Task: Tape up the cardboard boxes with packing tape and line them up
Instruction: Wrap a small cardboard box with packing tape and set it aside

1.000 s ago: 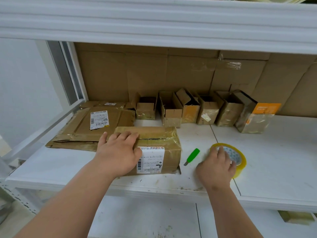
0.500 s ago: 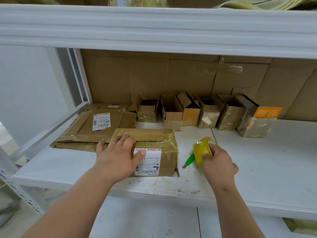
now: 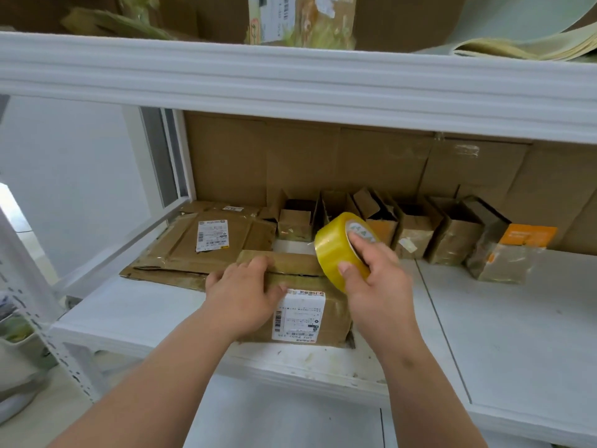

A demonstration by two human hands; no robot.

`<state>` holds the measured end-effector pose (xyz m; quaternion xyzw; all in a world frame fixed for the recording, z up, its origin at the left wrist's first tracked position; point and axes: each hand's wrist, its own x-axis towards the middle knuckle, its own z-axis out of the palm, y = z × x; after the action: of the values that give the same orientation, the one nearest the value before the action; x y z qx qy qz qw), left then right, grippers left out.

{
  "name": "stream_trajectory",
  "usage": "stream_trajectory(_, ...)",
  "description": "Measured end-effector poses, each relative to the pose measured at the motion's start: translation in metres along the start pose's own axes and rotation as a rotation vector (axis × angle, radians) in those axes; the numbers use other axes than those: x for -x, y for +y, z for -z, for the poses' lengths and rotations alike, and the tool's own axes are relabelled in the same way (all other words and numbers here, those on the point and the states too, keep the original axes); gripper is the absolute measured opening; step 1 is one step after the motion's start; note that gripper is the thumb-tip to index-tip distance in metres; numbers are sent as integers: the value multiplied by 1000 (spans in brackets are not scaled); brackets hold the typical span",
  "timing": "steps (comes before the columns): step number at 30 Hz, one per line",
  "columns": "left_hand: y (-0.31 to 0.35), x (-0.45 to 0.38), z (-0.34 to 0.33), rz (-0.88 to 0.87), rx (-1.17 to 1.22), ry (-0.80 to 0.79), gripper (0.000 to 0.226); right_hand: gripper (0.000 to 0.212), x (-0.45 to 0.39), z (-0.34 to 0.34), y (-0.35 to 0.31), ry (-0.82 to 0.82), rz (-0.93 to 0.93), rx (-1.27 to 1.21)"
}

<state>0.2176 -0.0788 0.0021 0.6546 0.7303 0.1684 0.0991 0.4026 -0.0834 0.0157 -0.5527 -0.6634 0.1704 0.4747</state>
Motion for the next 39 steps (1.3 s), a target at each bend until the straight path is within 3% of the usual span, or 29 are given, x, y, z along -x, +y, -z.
stream_trajectory(5, -12, -2, 12, 47, 505, -86, 34, 49, 3, -16, -16, -87, 123, 150)
stream_trajectory(11, -11, 11, 23, -69, 760, 171, 33, 49, 5, -32, -19, -170, 190, 224)
stream_trajectory(19, -8, 4, 21, -130, 646, 282, 10, 47, 4, -45, -17, -161, 279, 193)
stream_trajectory(23, -7, 2, 27, -136, 633, 344, 15, 48, -1, -47, -17, -155, 311, 137)
stream_trajectory(27, -3, 3, 37, -148, 391, 463, 13, 50, -6, -42, -15, -144, 293, 68)
stream_trajectory(30, 2, 3, 42, -135, 330, 549, 12, 46, -9, -34, -12, -235, 257, 31)
stream_trajectory(35, 0, -5, 53, -38, 466, 697, 16, 37, -12, -24, -6, -370, 293, -30)
stream_trajectory(39, 8, -3, 55, -53, 479, 750, 19, 41, -19, -18, -2, -443, 226, -244)
